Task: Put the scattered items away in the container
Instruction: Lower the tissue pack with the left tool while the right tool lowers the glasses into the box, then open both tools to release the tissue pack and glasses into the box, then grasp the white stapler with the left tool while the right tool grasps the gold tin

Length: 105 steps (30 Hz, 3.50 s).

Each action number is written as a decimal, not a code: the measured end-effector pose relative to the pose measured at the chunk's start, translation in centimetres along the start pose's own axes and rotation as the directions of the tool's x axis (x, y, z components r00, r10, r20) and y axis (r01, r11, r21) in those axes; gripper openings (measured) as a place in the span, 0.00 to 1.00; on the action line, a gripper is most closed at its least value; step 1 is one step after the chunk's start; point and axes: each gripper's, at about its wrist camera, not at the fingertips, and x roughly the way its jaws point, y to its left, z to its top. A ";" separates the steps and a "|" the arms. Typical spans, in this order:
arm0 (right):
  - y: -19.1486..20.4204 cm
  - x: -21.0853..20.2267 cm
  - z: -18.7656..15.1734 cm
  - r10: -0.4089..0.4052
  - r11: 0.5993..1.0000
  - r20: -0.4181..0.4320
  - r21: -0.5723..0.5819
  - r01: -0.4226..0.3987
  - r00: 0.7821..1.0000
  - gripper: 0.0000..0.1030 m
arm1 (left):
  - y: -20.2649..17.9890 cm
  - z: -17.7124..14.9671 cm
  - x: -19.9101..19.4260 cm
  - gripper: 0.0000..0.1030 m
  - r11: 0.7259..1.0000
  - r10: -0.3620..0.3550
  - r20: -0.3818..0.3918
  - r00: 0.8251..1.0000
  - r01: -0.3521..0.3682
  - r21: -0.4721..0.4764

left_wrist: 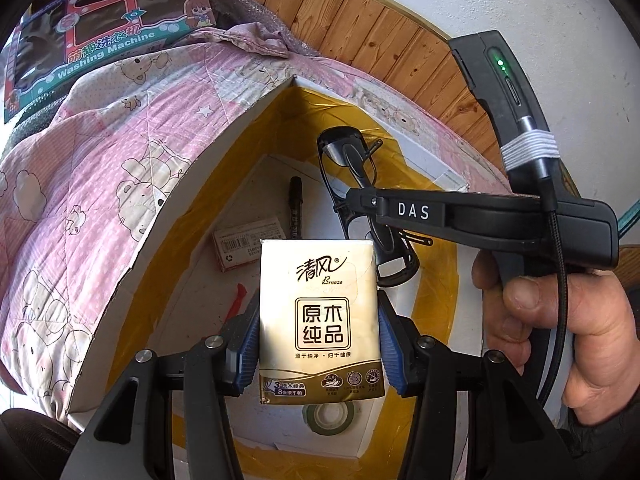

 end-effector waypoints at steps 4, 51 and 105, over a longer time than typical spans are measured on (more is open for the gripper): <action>-0.5 -0.3 -0.3 0.002 1.000 0.015 0.026 -0.002 1.000 0.32 | 0.6 -0.1 1.6 0.52 0.999 -0.004 -0.074 0.997 0.001 -0.035; -21.2 -12.3 -24.6 -0.116 0.801 0.367 0.583 -0.131 0.923 0.49 | -22.0 -4.1 8.0 0.56 0.956 -0.022 -0.109 0.994 0.053 0.288; -26.5 -6.9 -24.0 -0.158 0.766 0.275 0.641 -0.058 0.948 0.53 | -22.4 -4.0 18.0 0.42 0.948 0.053 -0.092 0.994 -0.021 0.316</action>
